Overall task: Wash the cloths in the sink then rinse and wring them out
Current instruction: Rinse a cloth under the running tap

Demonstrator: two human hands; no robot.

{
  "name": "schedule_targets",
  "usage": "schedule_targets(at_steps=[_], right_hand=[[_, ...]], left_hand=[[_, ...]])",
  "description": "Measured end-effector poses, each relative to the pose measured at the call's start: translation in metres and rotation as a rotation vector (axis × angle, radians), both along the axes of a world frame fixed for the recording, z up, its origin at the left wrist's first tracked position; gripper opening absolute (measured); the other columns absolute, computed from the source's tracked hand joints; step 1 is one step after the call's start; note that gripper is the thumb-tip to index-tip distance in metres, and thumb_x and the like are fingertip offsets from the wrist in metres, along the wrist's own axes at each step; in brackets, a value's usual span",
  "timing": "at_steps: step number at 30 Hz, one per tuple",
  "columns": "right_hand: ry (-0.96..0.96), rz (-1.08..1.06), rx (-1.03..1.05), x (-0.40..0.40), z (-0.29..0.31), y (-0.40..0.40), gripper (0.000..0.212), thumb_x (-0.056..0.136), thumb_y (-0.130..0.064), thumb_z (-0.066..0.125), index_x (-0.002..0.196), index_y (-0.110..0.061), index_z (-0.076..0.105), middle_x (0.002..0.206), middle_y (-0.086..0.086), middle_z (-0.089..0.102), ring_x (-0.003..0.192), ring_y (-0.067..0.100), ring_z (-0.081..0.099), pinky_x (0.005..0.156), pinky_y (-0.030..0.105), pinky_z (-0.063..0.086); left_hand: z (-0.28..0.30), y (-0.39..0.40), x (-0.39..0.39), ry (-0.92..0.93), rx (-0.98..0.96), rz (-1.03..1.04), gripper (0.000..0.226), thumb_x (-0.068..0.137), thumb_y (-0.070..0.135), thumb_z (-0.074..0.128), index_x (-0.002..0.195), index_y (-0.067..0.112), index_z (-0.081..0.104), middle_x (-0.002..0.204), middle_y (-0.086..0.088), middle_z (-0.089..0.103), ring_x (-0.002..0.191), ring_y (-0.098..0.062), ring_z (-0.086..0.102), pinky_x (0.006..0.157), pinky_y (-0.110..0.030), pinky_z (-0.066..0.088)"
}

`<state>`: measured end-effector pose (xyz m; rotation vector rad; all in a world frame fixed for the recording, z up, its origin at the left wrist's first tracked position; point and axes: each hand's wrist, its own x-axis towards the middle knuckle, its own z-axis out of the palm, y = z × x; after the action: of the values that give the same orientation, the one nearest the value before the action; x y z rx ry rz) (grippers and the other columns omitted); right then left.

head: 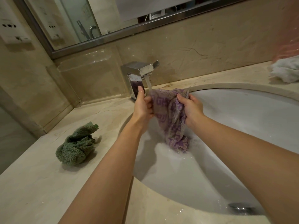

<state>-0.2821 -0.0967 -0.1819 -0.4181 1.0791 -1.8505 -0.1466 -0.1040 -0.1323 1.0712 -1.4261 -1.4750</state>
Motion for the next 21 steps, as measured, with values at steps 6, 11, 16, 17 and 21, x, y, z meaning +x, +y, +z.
schedule_targets(at_steps=[6,11,16,17,21], right_hand=[[0.002,-0.055,0.02,-0.006,-0.005,-0.003,0.05,0.083,-0.014,0.074,0.129,-0.006,0.059,0.114,0.013,0.069,0.101,0.028,0.067,0.093,0.044,0.053],[-0.019,0.01,0.007,-0.002,-0.002,-0.003,0.052,0.084,-0.013,0.073,0.132,-0.007,0.055,0.111,0.013,0.07,0.097,0.027,0.069,0.091,0.046,0.055],[0.026,0.111,-0.004,0.007,0.001,-0.001,0.038,0.086,-0.011,0.071,0.123,-0.006,0.062,0.107,0.015,0.071,0.096,0.029,0.069,0.088,0.044,0.056],[0.034,0.124,-0.007,0.009,0.002,-0.001,0.037,0.086,-0.01,0.071,0.122,-0.006,0.063,0.107,0.014,0.071,0.096,0.028,0.069,0.088,0.044,0.056],[0.058,0.15,-0.015,0.012,0.003,0.0,0.036,0.085,-0.011,0.071,0.12,-0.008,0.065,0.105,0.013,0.072,0.096,0.028,0.069,0.089,0.045,0.056]], left_hand=[[0.0,0.005,-0.002,0.005,0.023,-0.142,0.084,0.094,0.066,0.0,0.122,0.013,0.059,0.101,0.001,0.066,0.098,-0.016,0.059,0.081,-0.033,0.044],[0.0,0.005,-0.004,0.0,0.0,-0.052,0.065,0.099,0.06,0.012,0.099,0.021,0.064,0.095,0.0,0.069,0.095,-0.016,0.062,0.084,-0.036,0.046],[-0.001,-0.002,0.0,0.097,0.003,0.042,0.062,0.102,0.054,0.019,0.086,0.016,0.067,0.072,0.001,0.074,0.071,-0.011,0.07,0.069,-0.026,0.05],[-0.001,-0.004,0.001,0.096,0.004,0.055,0.062,0.102,0.053,0.021,0.088,0.015,0.068,0.075,0.0,0.075,0.071,-0.01,0.071,0.068,-0.026,0.05],[-0.003,-0.007,0.001,0.011,-0.012,0.136,0.033,0.1,0.032,0.047,0.112,0.009,0.067,0.097,-0.008,0.074,0.09,-0.02,0.071,0.082,-0.033,0.054]])
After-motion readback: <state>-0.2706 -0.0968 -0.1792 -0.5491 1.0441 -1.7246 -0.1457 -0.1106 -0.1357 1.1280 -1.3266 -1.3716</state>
